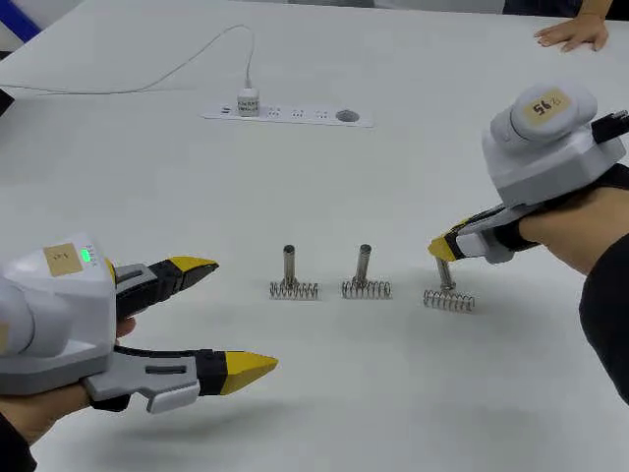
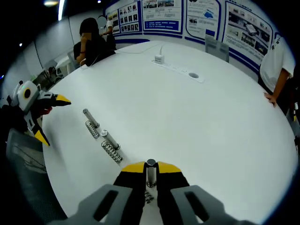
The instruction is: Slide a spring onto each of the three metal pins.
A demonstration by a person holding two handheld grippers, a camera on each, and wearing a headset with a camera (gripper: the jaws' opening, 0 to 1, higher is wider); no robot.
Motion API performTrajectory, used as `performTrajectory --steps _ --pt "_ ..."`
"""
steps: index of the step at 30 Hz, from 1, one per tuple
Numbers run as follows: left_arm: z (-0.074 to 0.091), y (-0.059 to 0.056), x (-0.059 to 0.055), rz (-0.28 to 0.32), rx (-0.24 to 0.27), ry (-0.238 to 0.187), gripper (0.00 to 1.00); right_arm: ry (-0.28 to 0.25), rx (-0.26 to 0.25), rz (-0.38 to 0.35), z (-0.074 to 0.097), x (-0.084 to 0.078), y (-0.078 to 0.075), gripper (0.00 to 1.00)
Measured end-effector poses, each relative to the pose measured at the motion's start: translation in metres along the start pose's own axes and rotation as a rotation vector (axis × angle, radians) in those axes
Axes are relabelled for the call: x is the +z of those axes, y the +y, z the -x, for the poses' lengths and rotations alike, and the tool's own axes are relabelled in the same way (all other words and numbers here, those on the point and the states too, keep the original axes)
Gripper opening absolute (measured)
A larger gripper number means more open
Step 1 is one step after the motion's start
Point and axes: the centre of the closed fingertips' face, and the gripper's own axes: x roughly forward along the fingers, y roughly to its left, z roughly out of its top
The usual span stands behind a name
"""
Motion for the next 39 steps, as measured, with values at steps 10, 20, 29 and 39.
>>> performTrajectory --steps 10,20,29,39 --pt "0.000 -0.003 0.003 -0.008 -0.004 0.000 0.74 -0.022 0.010 0.032 0.008 -0.005 0.002 0.09" --pt "0.001 -0.004 0.006 -0.011 -0.006 -0.002 0.74 -0.035 0.021 0.098 0.015 -0.011 0.005 0.09" --pt "0.000 -0.008 0.008 -0.012 -0.012 -0.008 0.74 -0.030 0.011 0.109 0.016 -0.016 0.002 0.09" --pt "0.000 -0.009 0.009 -0.005 -0.017 -0.013 0.73 -0.034 0.011 0.103 0.016 -0.016 0.001 0.10"
